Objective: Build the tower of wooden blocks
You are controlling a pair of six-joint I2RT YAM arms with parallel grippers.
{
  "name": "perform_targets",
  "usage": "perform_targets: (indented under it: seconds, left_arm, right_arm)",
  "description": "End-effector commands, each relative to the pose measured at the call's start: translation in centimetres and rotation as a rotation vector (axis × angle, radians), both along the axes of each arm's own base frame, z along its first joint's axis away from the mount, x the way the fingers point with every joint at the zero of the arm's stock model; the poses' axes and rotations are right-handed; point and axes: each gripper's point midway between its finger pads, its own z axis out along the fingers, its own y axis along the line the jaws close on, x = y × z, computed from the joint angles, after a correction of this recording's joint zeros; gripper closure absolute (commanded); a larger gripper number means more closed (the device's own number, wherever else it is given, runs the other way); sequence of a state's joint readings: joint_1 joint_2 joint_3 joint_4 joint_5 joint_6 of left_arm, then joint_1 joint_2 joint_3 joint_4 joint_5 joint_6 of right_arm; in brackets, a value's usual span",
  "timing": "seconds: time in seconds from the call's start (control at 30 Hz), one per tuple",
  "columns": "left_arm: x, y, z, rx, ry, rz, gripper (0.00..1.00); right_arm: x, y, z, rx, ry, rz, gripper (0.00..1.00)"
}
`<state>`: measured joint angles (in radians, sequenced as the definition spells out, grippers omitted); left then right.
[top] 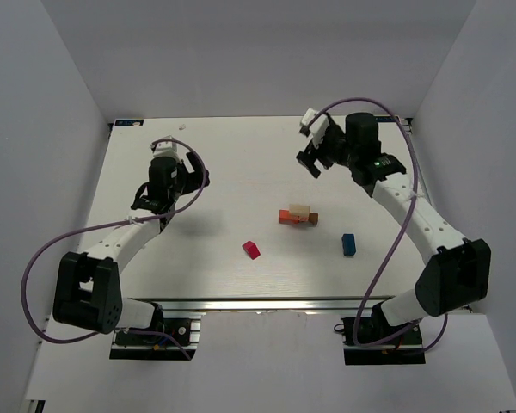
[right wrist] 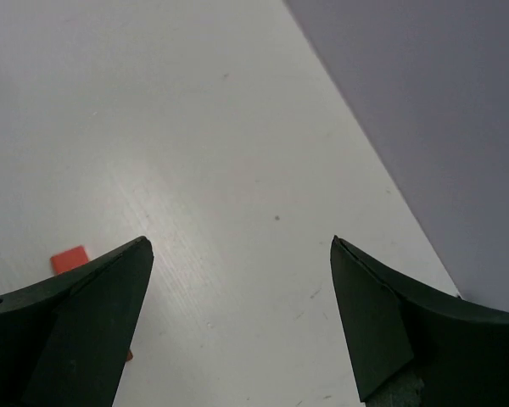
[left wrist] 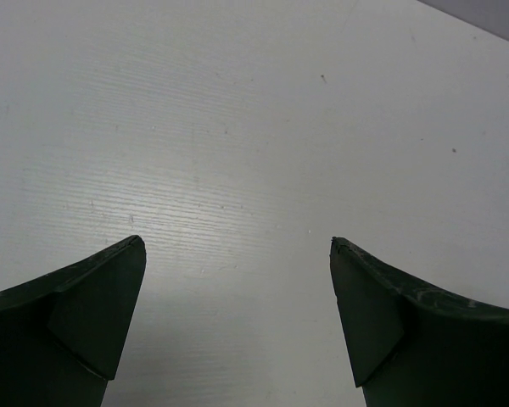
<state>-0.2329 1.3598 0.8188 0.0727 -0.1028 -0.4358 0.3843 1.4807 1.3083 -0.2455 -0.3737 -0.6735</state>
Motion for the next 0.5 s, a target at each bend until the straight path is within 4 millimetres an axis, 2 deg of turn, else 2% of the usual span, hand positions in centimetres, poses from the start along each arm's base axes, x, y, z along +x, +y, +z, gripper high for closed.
perform_targets:
  seconds: [0.0,0.03,0.1,0.13,0.2,0.27,0.33,0.37,0.4,0.43,0.47]
  left_arm:
    - [0.6,-0.4,3.6,-0.044,-0.094,-0.014,0.02]
    - [0.5,-0.5,3.4,-0.044,-0.091,-0.015,0.02]
    - [0.4,-0.5,3.4,-0.046,-0.089,-0.017,0.02]
    - [0.4,-0.4,3.3,-0.044,-0.086,-0.016,0.02]
    - [0.1,-0.4,3.3,-0.044,-0.087,-0.018,0.02]
    - [-0.2,-0.3,3.2,-0.039,-0.083,-0.018,0.02]
    - [-0.4,-0.1,3.2,-0.033,-0.078,-0.020,0.02]
    - [-0.6,-0.1,3.1,-0.031,-0.075,-0.020,0.02]
    - [-0.7,0.1,3.0,-0.029,-0.071,-0.018,0.02]
    - [-0.8,0.2,2.9,-0.026,-0.070,-0.016,0.02]
    - [-0.8,0.3,2.9,-0.027,-0.070,-0.012,0.02]
  right_arm:
    - [2.8,-2.1,9.0,0.237,-0.168,-0.257,0.11]
    - [2.6,-2.6,10.0,0.320,-0.132,-0.319,0.11]
    - [2.8,-4.5,10.4,0.399,-0.088,-0.460,0.11]
    - [3.0,-6.6,10.2,0.495,-0.034,-0.613,0.11]
    - [2.6,-9.2,7.9,0.541,0.073,-0.754,0.11]
    - [0.9,-10.6,3.8,0.571,0.254,-0.863,0.11]
    - [0.0,-13.1,0.7,0.558,0.336,-0.970,0.11]
    - [-0.9,-14.1,-2.1,0.540,0.402,-1.038,0.11]
    - [-2.0,-15.4,-4.3,0.502,0.453,-1.102,0.11]
    - [-2.8,-16.1,-5.4,0.491,0.472,-1.134,0.11]
    - [-4.1,-16.6,-8.1,0.453,0.521,-1.161,0.11]
